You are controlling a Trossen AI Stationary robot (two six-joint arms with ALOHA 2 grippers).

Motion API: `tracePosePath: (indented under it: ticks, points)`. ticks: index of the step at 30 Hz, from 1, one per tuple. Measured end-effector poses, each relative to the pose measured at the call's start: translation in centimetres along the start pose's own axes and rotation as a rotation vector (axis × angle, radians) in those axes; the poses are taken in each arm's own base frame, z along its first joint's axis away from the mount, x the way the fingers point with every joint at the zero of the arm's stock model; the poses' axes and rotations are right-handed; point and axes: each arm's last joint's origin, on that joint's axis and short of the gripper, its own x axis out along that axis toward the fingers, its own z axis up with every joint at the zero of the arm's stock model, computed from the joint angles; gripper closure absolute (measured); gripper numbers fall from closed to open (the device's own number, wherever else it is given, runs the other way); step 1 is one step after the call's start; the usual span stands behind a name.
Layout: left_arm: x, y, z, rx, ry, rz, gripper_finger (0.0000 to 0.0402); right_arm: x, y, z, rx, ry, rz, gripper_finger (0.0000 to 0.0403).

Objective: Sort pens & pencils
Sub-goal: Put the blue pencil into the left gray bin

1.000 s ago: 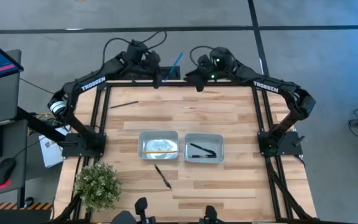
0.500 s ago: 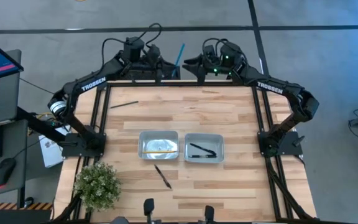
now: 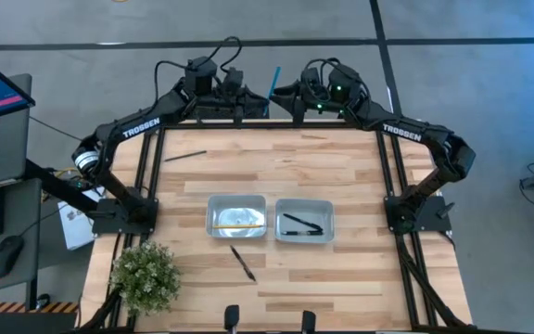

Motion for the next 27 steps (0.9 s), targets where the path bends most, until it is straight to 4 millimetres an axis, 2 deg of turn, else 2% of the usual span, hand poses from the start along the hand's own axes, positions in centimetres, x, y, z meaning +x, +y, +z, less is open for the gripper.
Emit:
tracePosePath:
  ticks: [9,18,27]
  points:
    - [0.5,-0.7,0.0,0.005,0.002,-0.024,0.0395,0.4,0.9,-0.1,-0.009,-0.008,0.029,0.0264]
    - [0.6,-0.9,-0.1,0.005,0.003,-0.026,0.0395,0.6,1.3,-0.2,-0.019,-0.003,0.042,0.0357]
    - [0.6,-0.9,-0.1,0.009,0.005,-0.021,0.0391,0.6,1.3,-0.3,-0.033,0.004,0.039,0.0359]
